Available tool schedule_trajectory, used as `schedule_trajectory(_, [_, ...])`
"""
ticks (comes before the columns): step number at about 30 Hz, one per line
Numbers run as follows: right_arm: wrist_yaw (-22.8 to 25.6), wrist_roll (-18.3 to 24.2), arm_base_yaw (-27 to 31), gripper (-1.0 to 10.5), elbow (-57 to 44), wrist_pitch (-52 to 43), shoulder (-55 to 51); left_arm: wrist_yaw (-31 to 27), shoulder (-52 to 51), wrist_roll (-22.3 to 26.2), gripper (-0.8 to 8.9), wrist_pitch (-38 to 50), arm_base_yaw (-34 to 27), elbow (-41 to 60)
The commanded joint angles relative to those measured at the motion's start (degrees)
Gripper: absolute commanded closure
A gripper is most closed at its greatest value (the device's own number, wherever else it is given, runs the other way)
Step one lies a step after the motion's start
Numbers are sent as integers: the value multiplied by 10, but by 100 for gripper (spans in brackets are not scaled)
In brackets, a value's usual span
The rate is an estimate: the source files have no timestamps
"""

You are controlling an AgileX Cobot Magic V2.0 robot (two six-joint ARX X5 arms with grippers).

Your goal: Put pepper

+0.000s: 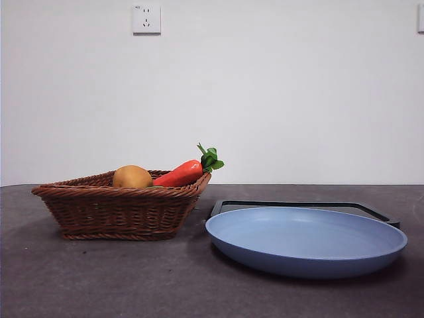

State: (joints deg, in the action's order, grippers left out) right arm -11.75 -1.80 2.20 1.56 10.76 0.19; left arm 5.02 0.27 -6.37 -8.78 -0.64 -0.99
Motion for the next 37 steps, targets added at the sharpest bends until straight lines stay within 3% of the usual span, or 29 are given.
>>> schedule_trajectory(1, [1, -16, -1, 936, -7, -1, -2, 12, -2, -30, 806, 6, -2, 6])
schedule_trajectory(4, [-2, -53, -1, 936, -7, -1, -2, 29, -2, -57, 806, 6, -2, 6])
schedule_trajectory(7, [-2, -121, -1, 936, -7, -1, -2, 51, -2, -85, 806, 6, -2, 6])
schedule_trajectory(10, [-3, -152, -1, 938, -6, -1, -1, 79, -2, -117, 807, 7, -2, 5])
schedule_trajectory(13, [-3, -216, -1, 941, 3, 0, -1, 111, -2, -168, 807, 9, -2, 1])
schedule_trajectory(16, [-17, -228, -1, 941, 26, -1, 5, 147, 0, -192, 807, 6, -2, -19])
schedule_trajectory(20, [-19, -228, -1, 941, 73, 0, 32, 149, 0, -192, 807, -24, -2, -69])
schedule_trajectory(25, [-50, -207, -1, 941, 155, 15, 110, 155, 48, -189, 807, -68, -2, -150])
schedule_trajectory(28, [-75, -177, -2, 941, 216, 56, 167, 184, 105, -158, 807, -86, -2, -199])
schedule_trajectory(37, [-123, -11, -21, 941, 423, 282, 330, 297, 293, -23, 807, -199, -1, -359])
